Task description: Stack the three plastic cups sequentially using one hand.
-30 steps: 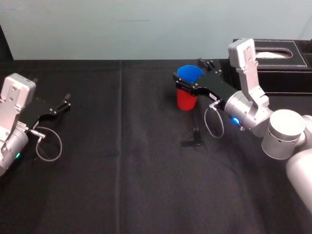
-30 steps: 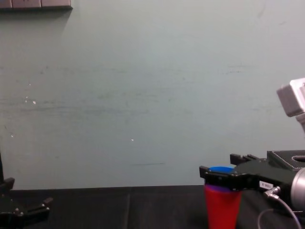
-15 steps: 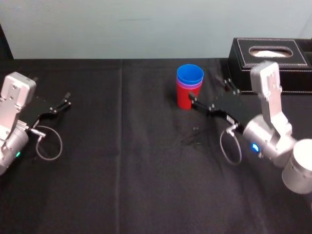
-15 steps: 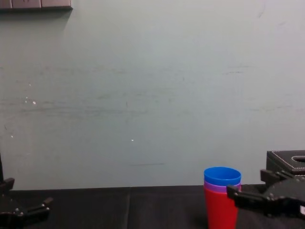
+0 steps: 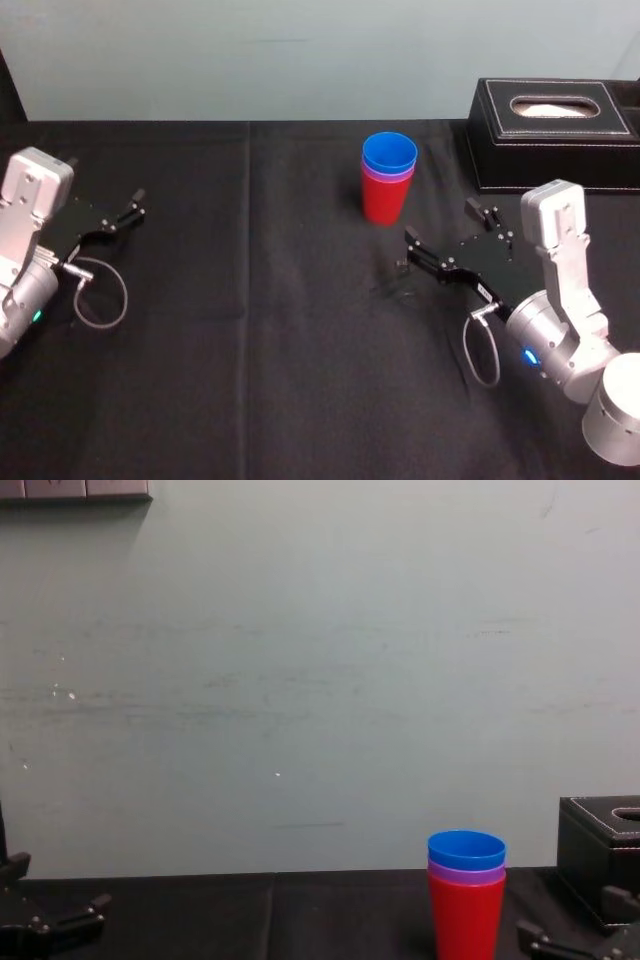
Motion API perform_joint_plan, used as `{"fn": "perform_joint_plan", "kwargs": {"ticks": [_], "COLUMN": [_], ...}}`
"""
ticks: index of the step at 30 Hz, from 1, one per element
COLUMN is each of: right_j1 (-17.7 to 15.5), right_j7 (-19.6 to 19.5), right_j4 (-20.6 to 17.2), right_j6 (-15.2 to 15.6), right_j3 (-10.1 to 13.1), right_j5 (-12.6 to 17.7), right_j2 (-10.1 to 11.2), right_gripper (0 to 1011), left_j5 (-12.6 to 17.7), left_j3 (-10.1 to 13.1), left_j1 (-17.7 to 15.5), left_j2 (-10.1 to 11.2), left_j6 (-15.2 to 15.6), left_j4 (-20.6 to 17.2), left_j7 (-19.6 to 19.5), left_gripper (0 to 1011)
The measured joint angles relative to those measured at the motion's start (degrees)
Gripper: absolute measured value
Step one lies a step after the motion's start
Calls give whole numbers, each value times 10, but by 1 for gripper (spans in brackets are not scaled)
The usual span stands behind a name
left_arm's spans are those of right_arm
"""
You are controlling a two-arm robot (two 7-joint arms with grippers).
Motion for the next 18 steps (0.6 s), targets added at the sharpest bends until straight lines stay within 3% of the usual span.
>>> {"fn": "perform_joint_plan", "kwargs": {"ticks": [10,18], "right_j1": [-7,-8], "right_j7": [-1,1], "right_j4": [14,26], "right_j6": [8,-3], "right_j3": [9,13], "right_j5": [-11,-17], "right_j2": [-18,-25], "right_gripper": [1002,1002], "left_j5": [0,0], "left_j3": [0,0], "left_j1": [0,0], "left_j2": [0,0], "left_j6": [0,0], "left_j4": [0,0], "left_j7": [0,0], "left_gripper": [1005,1005]}}
